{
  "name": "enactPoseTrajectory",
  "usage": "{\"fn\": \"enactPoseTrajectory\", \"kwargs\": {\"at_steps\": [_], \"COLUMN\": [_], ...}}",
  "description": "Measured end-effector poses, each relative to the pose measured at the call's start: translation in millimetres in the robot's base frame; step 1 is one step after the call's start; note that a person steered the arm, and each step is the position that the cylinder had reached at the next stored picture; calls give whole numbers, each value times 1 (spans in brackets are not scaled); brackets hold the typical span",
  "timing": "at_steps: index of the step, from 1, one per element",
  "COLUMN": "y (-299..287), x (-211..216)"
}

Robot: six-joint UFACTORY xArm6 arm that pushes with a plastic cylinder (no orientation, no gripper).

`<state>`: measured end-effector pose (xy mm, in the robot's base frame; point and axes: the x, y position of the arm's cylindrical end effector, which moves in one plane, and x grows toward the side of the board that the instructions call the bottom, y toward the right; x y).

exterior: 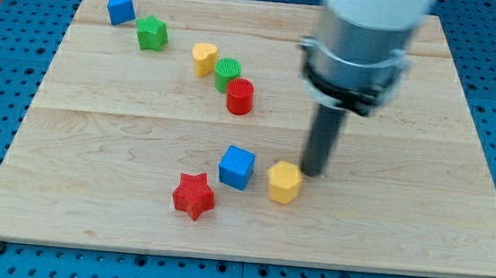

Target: Push the yellow heart into the red circle

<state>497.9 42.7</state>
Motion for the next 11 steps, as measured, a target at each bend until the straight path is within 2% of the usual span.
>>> {"fn": "enactPoseTrajectory", "kwargs": {"at_steps": [2, 3, 4, 6, 7, 8, 10, 11], "y": [52, -15, -50, -69, -107, -157, -90, -106], "x": [-65, -89, -84, -175, -211, -215, -145, -124]}}
